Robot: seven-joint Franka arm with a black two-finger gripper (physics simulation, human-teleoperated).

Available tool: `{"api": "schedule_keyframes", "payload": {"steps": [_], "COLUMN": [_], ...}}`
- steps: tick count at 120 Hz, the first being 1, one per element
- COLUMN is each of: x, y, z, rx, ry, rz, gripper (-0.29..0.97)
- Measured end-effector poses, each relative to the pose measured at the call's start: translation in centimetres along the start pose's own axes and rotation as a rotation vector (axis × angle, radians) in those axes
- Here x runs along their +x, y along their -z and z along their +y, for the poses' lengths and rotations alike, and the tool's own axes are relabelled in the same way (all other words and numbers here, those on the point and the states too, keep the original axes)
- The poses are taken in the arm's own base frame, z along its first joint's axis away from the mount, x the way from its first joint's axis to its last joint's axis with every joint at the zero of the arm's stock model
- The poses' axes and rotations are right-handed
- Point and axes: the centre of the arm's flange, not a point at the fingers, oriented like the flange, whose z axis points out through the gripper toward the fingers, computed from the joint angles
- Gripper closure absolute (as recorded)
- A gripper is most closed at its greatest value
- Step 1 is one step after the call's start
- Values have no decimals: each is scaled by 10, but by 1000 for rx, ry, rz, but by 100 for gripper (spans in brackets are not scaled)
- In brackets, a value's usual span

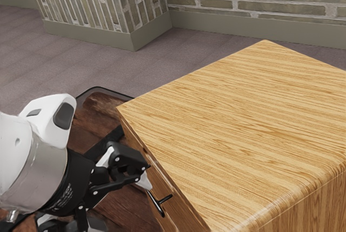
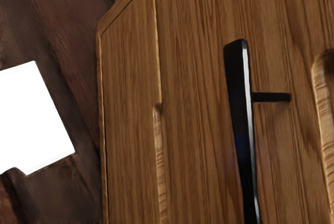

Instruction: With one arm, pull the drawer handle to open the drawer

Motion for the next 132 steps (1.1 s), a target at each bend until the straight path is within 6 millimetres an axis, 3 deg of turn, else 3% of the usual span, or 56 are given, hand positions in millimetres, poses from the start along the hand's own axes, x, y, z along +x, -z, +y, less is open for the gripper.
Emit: {"api": "schedule_keyframes", "payload": {"steps": [72,107,132], "x": [21,24,25], "y": [-36,-54,-51], "z": [8,-3,-12], "rx": [69,114,109], "ry": [87,85,95], "rz": [4,9,17], "gripper": [0,0,0]}}
